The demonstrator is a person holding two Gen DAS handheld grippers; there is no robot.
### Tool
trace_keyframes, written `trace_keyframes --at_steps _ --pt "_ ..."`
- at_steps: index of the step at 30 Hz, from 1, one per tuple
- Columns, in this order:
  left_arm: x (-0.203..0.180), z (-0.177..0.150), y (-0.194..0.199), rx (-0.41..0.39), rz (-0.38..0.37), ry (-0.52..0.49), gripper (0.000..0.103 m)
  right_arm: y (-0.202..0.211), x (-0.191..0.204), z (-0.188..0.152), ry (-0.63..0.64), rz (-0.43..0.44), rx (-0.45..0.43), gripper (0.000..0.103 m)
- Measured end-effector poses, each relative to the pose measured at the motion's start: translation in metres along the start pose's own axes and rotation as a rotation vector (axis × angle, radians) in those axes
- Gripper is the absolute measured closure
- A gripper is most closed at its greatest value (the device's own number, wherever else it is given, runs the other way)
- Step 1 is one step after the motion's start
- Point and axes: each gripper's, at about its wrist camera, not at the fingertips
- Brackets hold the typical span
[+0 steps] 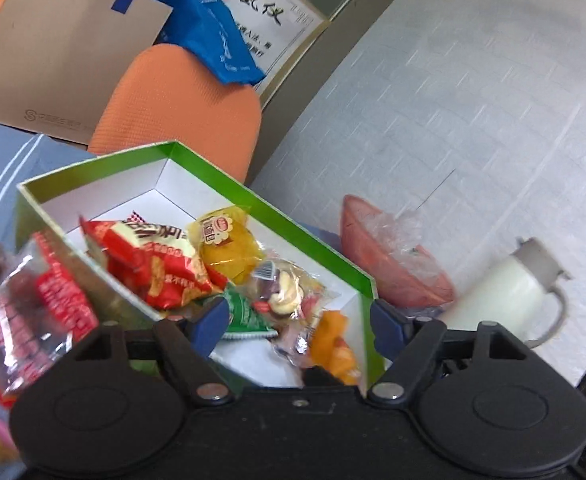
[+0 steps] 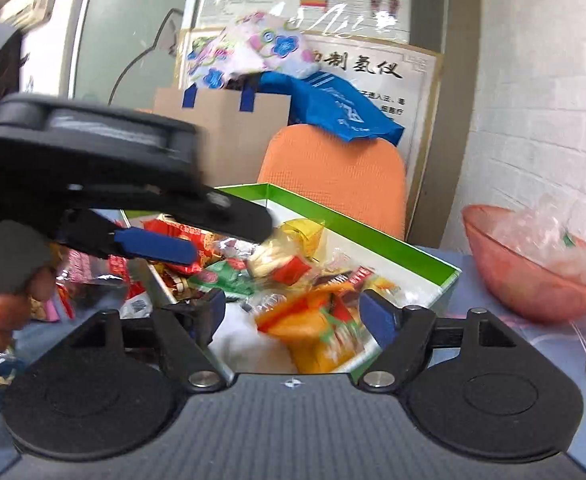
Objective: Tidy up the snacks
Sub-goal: 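Carry the clear-wrapped cake into the green box and open the left tool, then grasp the small green wrapper with the left tool while the right tool grasps the blue packet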
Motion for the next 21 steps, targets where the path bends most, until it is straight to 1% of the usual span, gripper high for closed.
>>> trace_keyframes --at_steps 3,5,7,10,13,16,18,21 --pt "-0.007 0.01 0.035 -0.044 -0.028 0.006 0.0 0.023 0.003 0.008 -0.017 -0.004 -0.029 0.0" --pt "-0.013 0.016 0.062 -0.07 -0.006 -0.01 0.0 0.041 0.009 0.013 -0.017 0.013 -0.059 0.0" --pt "-0.016 0.017 0.088 -0.1 0.0 -0.041 0.0 0.055 0.014 0.016 -0.019 0.045 -0.081 0.0" --pt "-0.014 0.011 0.126 -0.132 0.024 -0.061 0.0 0.068 0.028 0.015 -0.031 0.097 -0.083 0.0" --pt "-0.001 -0.001 0.153 -0.136 0.07 -0.026 0.0 0.073 0.046 0.007 -0.056 0.161 -0.041 0.0" --pt "0.013 -0.018 0.175 -0.131 0.133 -0.01 0.0 0.069 0.068 -0.007 -0.097 0.242 0.042 0.0" --pt "0.024 -0.027 0.19 -0.119 0.157 0.009 0.0 0.065 0.083 -0.016 -0.105 0.286 0.097 0.0" --pt "0.035 -0.034 0.206 -0.097 0.184 0.018 0.0 0.059 0.103 -0.023 -0.091 0.356 0.136 0.0"
Point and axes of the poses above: each gripper's, at about its wrist camera, not at the fingertips, and y roughly against the way its jaws point, x to its left, z to its top, and after that the axes turned 15 degrees about -x, right-handed
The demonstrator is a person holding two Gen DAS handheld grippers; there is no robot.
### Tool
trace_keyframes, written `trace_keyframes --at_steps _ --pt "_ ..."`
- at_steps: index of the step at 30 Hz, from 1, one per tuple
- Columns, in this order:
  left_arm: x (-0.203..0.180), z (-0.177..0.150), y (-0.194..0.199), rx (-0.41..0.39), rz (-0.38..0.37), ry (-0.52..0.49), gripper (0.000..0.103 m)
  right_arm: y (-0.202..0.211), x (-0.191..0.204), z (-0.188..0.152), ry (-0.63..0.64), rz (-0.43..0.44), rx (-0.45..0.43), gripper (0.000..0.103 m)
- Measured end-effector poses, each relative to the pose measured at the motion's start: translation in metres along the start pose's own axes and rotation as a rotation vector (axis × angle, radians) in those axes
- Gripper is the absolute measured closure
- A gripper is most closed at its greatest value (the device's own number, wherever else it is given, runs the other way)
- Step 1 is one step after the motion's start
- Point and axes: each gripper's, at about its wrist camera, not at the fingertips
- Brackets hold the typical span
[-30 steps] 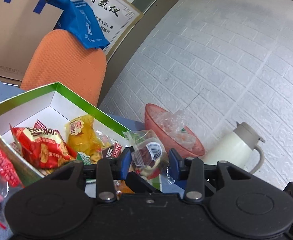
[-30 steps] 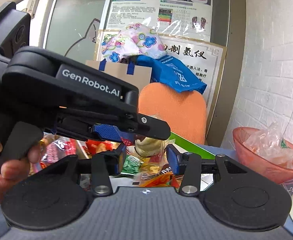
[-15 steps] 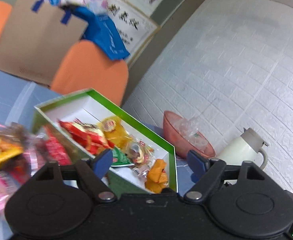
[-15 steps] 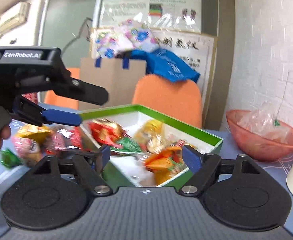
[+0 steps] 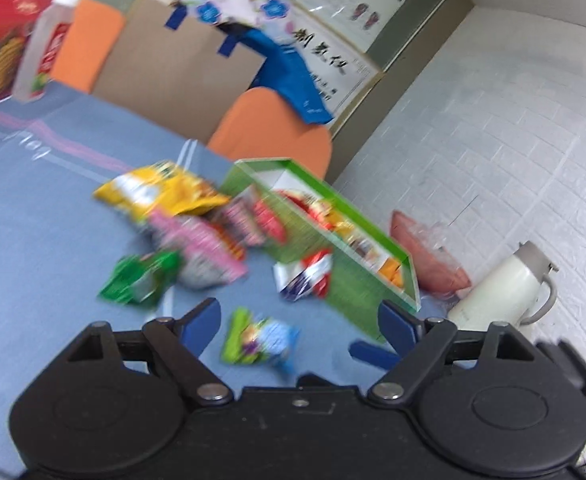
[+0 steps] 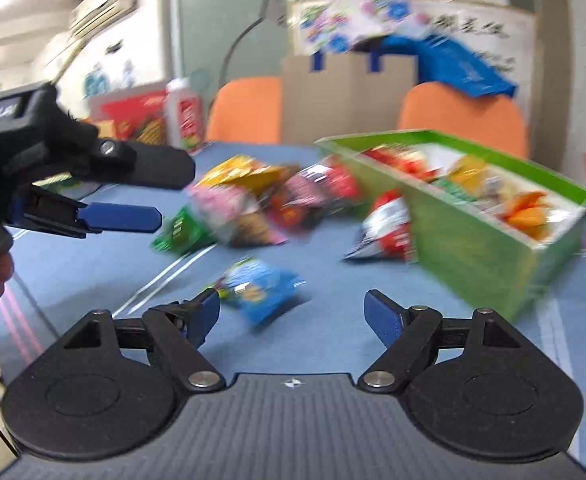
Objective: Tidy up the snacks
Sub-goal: 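Grasp the small green wrapper with the left tool while the right tool grasps the blue packet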
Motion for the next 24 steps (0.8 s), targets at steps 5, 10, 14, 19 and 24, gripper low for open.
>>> trace_keyframes --at_steps 5,10,14,19,24 --pt "0.014 0.0 0.02 -0.016 0.044 -0.021 0.0 -0.028 0.018 0.008 0.131 0.068 0.05 0.0" --pt "0.026 0.002 0.027 -0.03 0.051 0.012 0.0 -0.052 0.028 0.013 0.218 0.152 0.071 0.0" --pt "0.029 -0.001 0.021 -0.014 0.035 0.021 0.0 -0.041 0.03 0.008 0.197 0.165 0.131 0.0" --pt "0.027 -0.007 0.008 0.011 0.027 0.028 0.0 -0.02 0.042 0.002 0.167 0.15 0.108 0.0" --pt "0.022 0.005 0.002 -0.07 0.124 -0.095 0.0 -0.033 0.037 0.007 0.09 0.067 0.101 0.0"
Point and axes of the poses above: each gripper's, at about its wrist camera, not at the fingertips, and y roughly against the way its jaws point, x to its left, z to its top, and after that the axes turned 15 degrees about -x, right-handed
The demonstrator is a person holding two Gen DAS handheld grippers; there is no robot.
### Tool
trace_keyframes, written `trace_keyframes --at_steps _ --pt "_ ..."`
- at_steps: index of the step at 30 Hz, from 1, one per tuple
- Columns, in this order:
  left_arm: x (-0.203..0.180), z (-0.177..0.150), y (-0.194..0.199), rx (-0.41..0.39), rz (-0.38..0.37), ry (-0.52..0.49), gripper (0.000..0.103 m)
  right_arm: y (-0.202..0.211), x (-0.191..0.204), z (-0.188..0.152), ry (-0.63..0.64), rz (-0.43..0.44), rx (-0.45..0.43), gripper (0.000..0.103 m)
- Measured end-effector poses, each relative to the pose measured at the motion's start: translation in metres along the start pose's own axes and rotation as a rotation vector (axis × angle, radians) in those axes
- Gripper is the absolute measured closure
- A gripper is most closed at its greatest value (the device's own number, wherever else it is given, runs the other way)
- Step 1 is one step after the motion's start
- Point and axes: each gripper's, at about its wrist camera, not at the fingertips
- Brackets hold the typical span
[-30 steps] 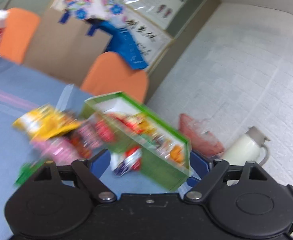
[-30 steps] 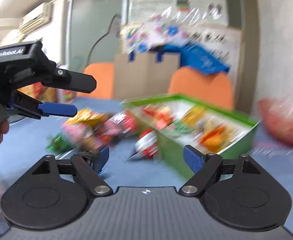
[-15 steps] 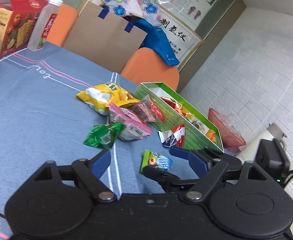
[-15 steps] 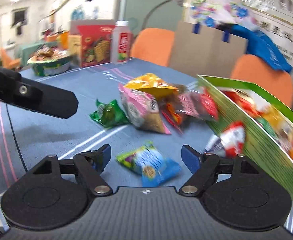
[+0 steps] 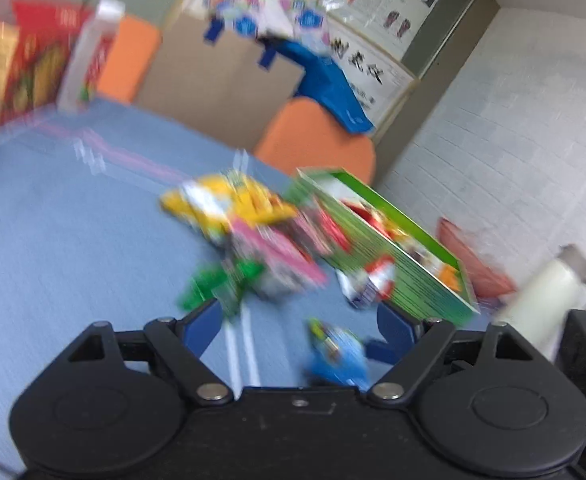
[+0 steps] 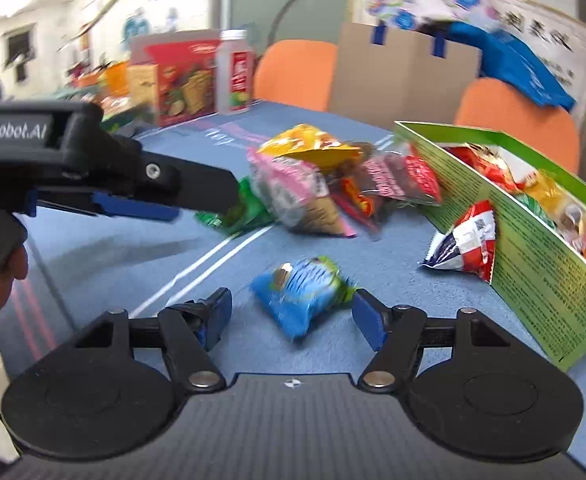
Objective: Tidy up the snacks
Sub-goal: 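Grasp the small green wrapper with the left tool while the right tool grasps the blue packet, then carry both packets into the green box and open both tools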
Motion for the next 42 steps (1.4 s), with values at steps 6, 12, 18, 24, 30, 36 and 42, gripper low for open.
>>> trace_keyframes --at_steps 6,12,18,24,30,36,42 --pt "0.013 0.007 -0.045 0.054 0.041 -0.136 0.0 -0.01 -0.001 -0.002 -0.081 0.003 -0.001 0.0" --pt "0.023 -0.004 -0.06 0.129 0.031 -0.148 0.017 -0.011 -0.007 -0.004 -0.106 -0.028 0.002 0.017" --pt "0.02 -0.007 -0.064 0.121 0.036 -0.181 0.02 -0.012 -0.012 -0.004 -0.107 -0.027 -0.001 0.03" --pt "0.014 -0.006 -0.044 0.137 -0.032 -0.104 0.021 0.007 -0.015 -0.005 -0.088 -0.029 -0.058 0.031" --pt "-0.02 0.01 -0.031 0.119 -0.188 -0.042 0.021 0.038 -0.034 0.012 -0.096 -0.071 -0.168 0.031" --pt "-0.075 0.028 -0.058 0.098 -0.329 -0.072 0.02 0.058 -0.068 0.034 -0.071 -0.189 -0.277 0.031" --pt "-0.11 0.04 -0.111 0.076 -0.374 -0.026 0.02 0.058 -0.114 0.043 -0.06 -0.328 -0.31 0.03"
Point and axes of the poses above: each gripper's, at about its wrist camera, not at the fingertips, and y roughly against the way its jaws point, x to its left, z to its top, and after that the axes turned 15 degrees about -x, right-handed
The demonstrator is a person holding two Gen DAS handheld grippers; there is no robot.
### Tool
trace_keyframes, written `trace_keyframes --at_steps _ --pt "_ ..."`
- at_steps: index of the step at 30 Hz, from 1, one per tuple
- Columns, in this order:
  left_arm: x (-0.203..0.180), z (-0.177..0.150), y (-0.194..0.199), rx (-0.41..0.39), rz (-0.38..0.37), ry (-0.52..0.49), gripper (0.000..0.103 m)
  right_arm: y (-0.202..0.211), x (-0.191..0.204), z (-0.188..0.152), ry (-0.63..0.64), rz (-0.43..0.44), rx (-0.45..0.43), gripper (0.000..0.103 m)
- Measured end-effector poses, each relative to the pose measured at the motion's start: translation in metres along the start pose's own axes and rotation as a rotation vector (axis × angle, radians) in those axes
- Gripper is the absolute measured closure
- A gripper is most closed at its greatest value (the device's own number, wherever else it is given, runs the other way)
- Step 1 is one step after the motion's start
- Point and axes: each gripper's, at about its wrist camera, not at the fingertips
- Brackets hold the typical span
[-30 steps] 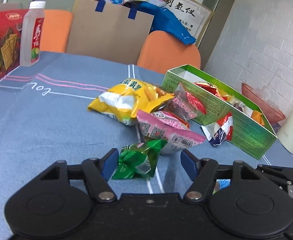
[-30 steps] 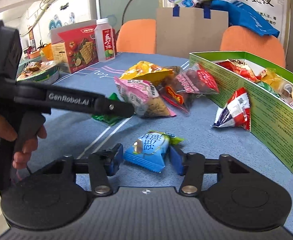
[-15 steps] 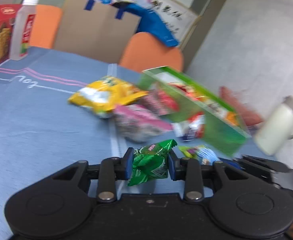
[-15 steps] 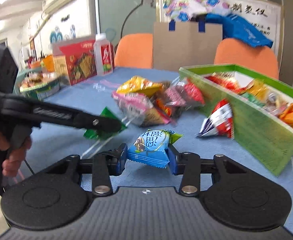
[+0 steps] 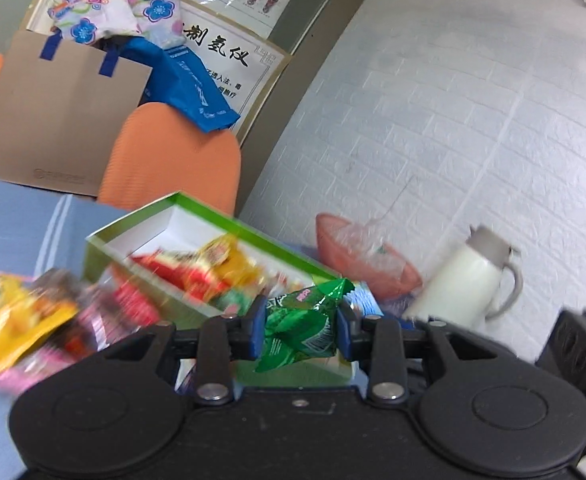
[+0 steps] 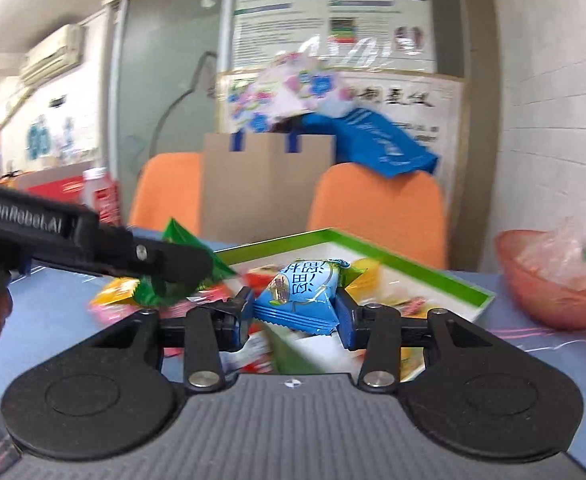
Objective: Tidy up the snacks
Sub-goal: 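Carry both packets into the green box and open both tools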
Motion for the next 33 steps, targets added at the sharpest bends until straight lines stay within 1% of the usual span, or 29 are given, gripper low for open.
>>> trace_keyframes --at_steps 4,7,11,13,14,15,16,17,18,19,20,22,23,26,28,31,33 --pt "-0.003 0.005 -0.041 -0.023 0.025 0.015 0.019 -0.018 -0.026 -0.003 0.036 -0.089 -0.018 0.03" --pt "-0.003 0.005 -0.067 -0.017 0.036 0.02 0.019 -0.035 -0.044 -0.008 0.063 -0.16 -0.01 0.03" --pt "0.003 -0.004 -0.095 0.018 0.062 0.012 0.018 -0.051 -0.063 -0.016 0.05 -0.202 0.003 0.03" --pt "0.006 -0.01 -0.104 0.03 0.071 0.005 0.018 -0.056 -0.067 -0.021 0.053 -0.208 0.005 0.03" --pt "0.008 -0.015 -0.108 0.036 0.078 -0.007 0.016 -0.058 -0.068 -0.025 0.051 -0.203 0.009 0.028" --pt "0.01 -0.019 -0.11 0.04 0.093 -0.024 0.004 -0.062 -0.07 -0.029 0.051 -0.194 0.024 0.025" --pt "0.012 -0.023 -0.11 0.041 0.106 -0.037 0.0 -0.063 -0.069 -0.034 0.055 -0.183 0.043 0.011" --pt "0.014 -0.025 -0.107 0.038 0.128 -0.041 0.0 -0.065 -0.068 -0.037 0.063 -0.183 0.06 0.0" --pt "0.016 -0.026 -0.101 0.023 0.151 -0.037 0.0 -0.062 -0.066 -0.04 0.077 -0.196 0.064 0.0" --pt "0.018 -0.025 -0.092 -0.002 0.166 -0.026 0.0 -0.056 -0.064 -0.041 0.092 -0.21 0.048 0.0" --pt "0.02 -0.023 -0.083 -0.018 0.166 -0.01 0.0 -0.05 -0.062 -0.041 0.103 -0.22 0.028 0.0" --pt "0.023 -0.017 -0.064 -0.023 0.162 0.026 0.0 -0.035 -0.058 -0.034 0.099 -0.24 0.001 0.0" --pt "0.023 -0.014 -0.052 -0.025 0.179 0.043 0.0 -0.026 -0.055 -0.031 0.086 -0.234 -0.022 0.0" --pt "0.022 -0.012 -0.015 -0.052 0.193 0.062 0.0 -0.004 -0.043 -0.021 0.039 -0.176 -0.079 0.0" --pt "0.021 -0.014 0.008 -0.068 0.196 0.06 0.0 0.004 -0.032 -0.019 0.013 -0.131 -0.082 0.0" --pt "0.025 -0.021 0.043 -0.082 0.212 0.064 0.0 0.006 -0.016 -0.021 -0.062 -0.037 -0.036 0.0" --pt "0.031 -0.027 0.058 -0.071 0.244 0.032 0.0 0.005 -0.004 -0.024 -0.11 0.035 0.019 0.0"
Point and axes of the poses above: each gripper's, at about its wrist camera, not at the fingertips, and y roughly against the way its jaws point, x to its left, z to its top, and after that the axes turned 15 degrees about -x, right-handed
